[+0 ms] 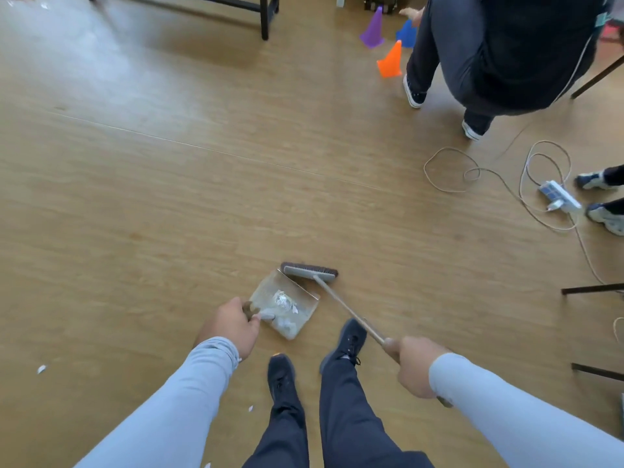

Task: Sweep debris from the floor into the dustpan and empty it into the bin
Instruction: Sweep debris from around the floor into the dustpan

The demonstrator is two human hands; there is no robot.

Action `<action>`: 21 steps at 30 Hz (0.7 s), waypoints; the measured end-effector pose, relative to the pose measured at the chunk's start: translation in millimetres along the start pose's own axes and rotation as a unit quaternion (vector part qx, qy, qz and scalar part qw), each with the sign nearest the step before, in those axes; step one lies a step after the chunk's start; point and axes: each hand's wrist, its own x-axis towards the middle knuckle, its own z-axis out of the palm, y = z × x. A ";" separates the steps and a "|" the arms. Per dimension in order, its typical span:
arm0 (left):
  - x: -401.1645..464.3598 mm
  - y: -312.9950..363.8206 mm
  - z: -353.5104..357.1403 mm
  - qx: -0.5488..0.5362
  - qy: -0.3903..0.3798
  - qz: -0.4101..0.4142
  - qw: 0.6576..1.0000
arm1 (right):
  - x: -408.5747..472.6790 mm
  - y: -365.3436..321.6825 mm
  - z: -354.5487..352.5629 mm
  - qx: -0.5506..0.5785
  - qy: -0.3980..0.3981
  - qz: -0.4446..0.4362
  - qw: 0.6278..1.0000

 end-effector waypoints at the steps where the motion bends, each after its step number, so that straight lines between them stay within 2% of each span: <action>1: -0.3 0.2 -0.2 -0.002 -0.004 0.001 1.000 | -8.2 10.8 -4.1 0.012 0.000 0.004 1.000; 7: 0.2 -2.7 -1.9 -0.011 -0.005 0.005 1.000 | -51.3 58.5 -15.9 0.128 0.048 0.045 0.990; 13: 1.1 -2.0 -2.3 -0.024 -0.012 -0.004 1.000 | -10.1 5.1 -17.6 0.116 0.091 0.017 0.989; 17: -1.7 -6.7 -1.8 -0.039 -0.014 -0.010 0.999 | 13.1 -35.4 5.6 0.049 0.064 0.023 0.997; 21: 3.0 -12.7 -6.7 -0.038 -0.031 -0.021 0.999 | -0.7 -23.4 22.6 0.064 0.000 0.003 0.998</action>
